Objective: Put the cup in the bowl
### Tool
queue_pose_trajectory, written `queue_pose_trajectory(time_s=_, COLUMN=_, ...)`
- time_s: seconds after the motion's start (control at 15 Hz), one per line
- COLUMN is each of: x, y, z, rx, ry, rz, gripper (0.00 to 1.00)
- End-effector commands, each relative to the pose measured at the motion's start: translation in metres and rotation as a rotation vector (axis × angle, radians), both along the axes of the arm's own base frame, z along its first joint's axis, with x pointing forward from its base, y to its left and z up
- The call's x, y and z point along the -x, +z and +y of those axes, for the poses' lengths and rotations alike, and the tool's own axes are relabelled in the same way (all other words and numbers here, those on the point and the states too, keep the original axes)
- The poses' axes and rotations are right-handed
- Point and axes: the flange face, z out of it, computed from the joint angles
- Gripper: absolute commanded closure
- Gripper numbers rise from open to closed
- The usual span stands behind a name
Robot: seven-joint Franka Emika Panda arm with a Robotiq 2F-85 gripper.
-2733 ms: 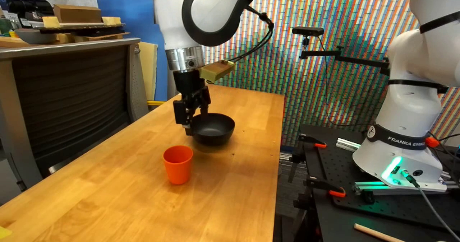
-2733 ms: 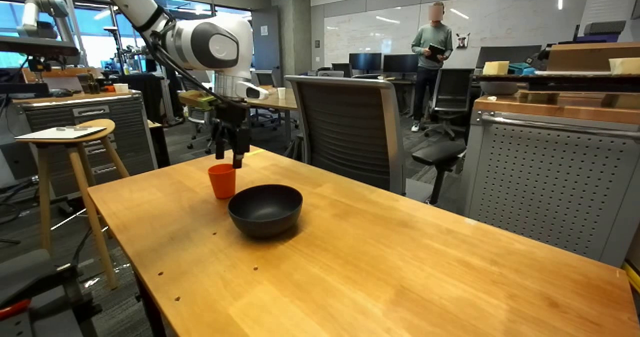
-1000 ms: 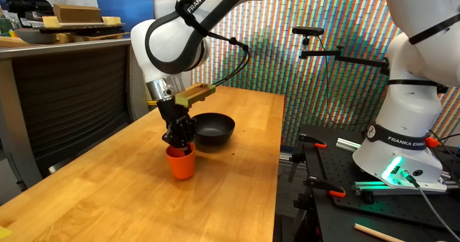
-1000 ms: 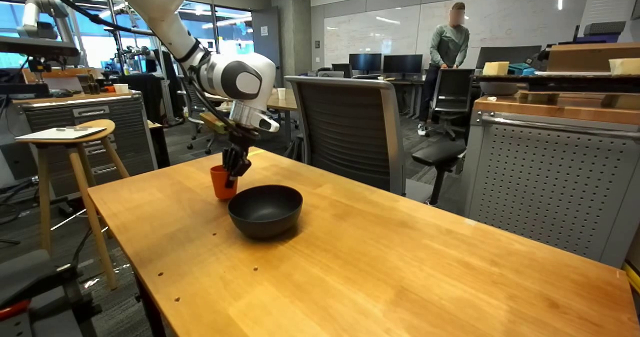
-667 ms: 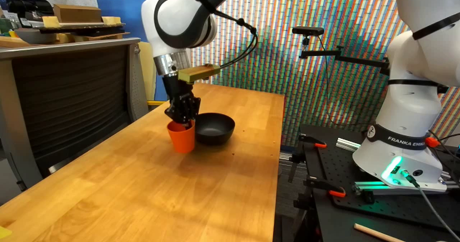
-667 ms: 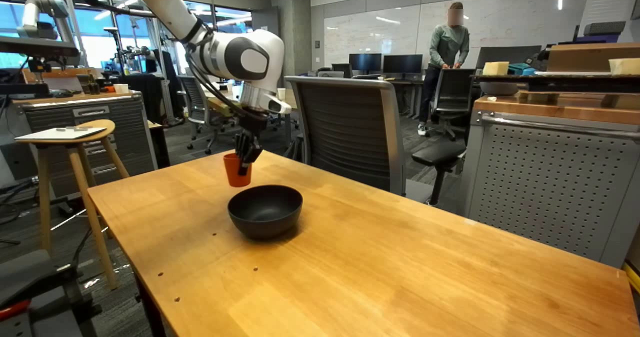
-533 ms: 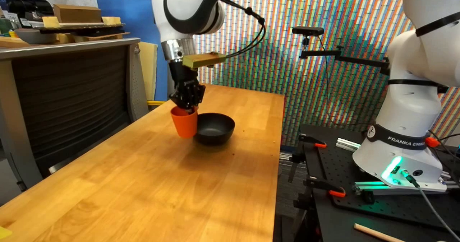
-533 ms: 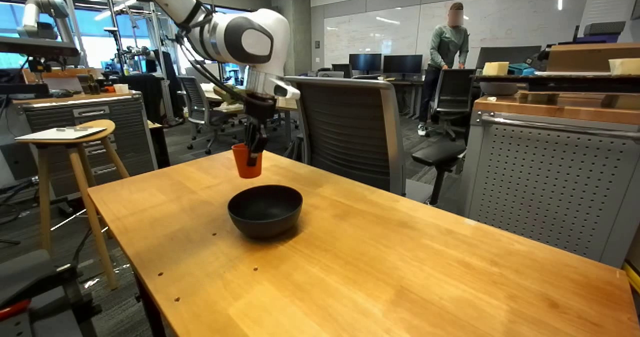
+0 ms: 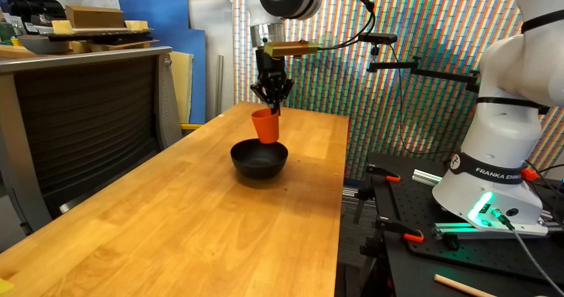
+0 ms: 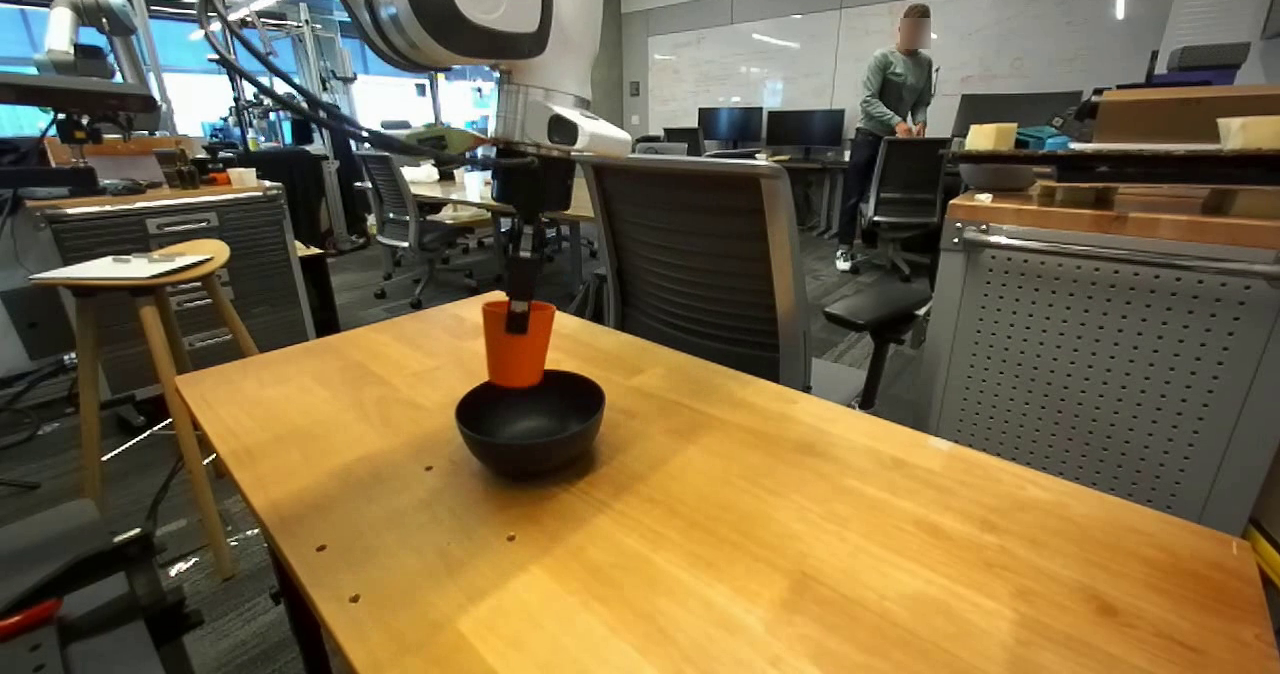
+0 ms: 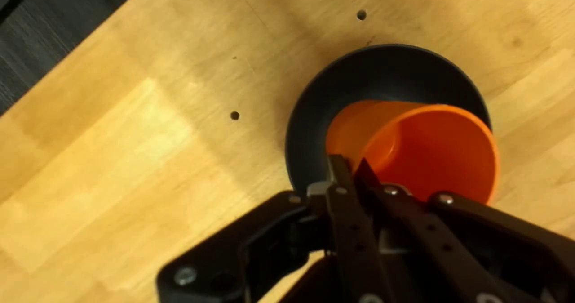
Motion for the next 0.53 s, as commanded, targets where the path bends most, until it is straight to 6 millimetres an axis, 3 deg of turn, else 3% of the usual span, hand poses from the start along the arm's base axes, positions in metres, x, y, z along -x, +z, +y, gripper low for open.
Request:
queue_pose_trajectory(time_s=0.0, x=0.022, y=-0.028, z=-0.008, rx=-0.005, ry=-0.057, rz=0.021, gripper=0.98)
queue_pose_trajectory(time_s=0.27, x=0.023, y=-0.063, z=-0.005, rx=-0.026, ry=-0.054, rz=0.049, gripper=0.98)
queue_pose_trajectory(time_s=0.47, x=0.014, y=-0.078, z=0.003, rx=-0.027, ry=-0.046, rz=0.041, gripper=0.98)
